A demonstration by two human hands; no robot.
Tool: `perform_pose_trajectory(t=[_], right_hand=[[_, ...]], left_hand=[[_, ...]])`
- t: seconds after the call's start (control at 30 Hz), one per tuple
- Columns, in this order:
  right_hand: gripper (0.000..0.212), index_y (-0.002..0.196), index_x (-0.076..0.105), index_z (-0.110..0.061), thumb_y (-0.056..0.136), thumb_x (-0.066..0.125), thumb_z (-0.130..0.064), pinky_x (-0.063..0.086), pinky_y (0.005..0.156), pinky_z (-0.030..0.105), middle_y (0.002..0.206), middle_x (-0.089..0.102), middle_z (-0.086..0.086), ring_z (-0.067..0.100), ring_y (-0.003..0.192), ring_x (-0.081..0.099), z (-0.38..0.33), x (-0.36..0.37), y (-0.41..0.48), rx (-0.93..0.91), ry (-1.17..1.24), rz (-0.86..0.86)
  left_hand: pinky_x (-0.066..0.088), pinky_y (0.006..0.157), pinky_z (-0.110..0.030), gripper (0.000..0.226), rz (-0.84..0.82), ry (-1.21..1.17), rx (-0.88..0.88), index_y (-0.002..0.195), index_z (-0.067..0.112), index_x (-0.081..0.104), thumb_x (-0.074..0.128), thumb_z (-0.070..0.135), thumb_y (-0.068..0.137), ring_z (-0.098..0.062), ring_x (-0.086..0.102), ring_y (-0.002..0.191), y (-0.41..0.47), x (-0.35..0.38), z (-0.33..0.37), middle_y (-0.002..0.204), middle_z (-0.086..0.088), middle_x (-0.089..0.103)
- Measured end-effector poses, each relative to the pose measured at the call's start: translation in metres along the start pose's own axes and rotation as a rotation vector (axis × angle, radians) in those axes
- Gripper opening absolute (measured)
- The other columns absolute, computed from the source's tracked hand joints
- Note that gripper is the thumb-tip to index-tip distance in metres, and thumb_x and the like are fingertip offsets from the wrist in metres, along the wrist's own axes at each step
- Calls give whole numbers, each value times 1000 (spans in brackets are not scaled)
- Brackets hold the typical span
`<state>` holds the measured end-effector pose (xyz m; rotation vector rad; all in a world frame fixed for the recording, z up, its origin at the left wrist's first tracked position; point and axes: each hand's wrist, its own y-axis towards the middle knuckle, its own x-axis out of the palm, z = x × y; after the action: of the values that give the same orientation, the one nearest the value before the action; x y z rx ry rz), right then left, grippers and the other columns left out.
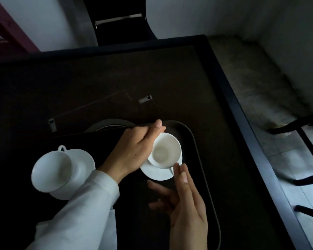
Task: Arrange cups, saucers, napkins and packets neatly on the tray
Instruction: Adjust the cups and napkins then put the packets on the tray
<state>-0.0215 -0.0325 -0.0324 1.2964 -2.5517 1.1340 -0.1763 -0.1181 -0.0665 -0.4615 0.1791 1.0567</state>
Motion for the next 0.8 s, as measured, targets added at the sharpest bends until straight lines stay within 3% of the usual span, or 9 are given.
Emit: perform_pose_trajectory(t=[0.17,0.27,0.4,0.5,0.6,0.7,0.8], right_hand=[[72,143,56,-18,78,56,-52,48,41,23,111,67,-42,23,81,79,-3,17,3,-107,-118,72],[70,141,56,-24,77,56,-53,47,38,24,117,69,-35,24,77,79,-8,10,6,-131,-128,79],[65,131,59,-34,68,61,-52,42,32,25,131,68,-18,32,70,78,3,14,-8,-142,-93,132],[65,135,56,-30,72,58,-45,41,31,24,117,74,-21,32,66,78,12,16,-14,-75,-92,104],[59,135,54,-32,77,53,-42,40,31,25,98,79,-20,28,56,74,13,21,-10,-38,-133,112],[53,127,59,-34,75,56,-41,39,28,24,122,73,-20,31,67,78,7,24,-3,-19,-74,134],[66,137,59,-24,74,59,-42,38,29,22,124,71,-22,30,70,79,1,22,4,-23,-68,158]], left_hand=[[43,97,-12,50,72,39,-7,120,40,70,39,69,94,19,58,112,-12,-9,-9,118,32,69],[43,97,-12,46,61,42,-3,122,43,67,40,67,95,20,58,112,-12,-15,-8,114,34,70],[45,104,-18,47,1,50,30,126,42,65,39,65,95,17,58,114,-2,-18,2,110,33,70],[46,110,-29,47,-52,39,6,125,33,69,42,60,98,11,61,118,4,-16,7,121,21,73],[52,103,-39,49,-37,99,-14,111,35,71,39,68,93,-1,69,108,2,-15,5,109,10,78],[53,98,-49,57,-12,137,-1,104,21,69,37,67,94,-14,71,102,-4,-16,1,102,-3,77],[54,96,-48,57,8,159,6,103,19,68,37,67,95,-15,70,100,-13,-18,-4,101,-5,75]])
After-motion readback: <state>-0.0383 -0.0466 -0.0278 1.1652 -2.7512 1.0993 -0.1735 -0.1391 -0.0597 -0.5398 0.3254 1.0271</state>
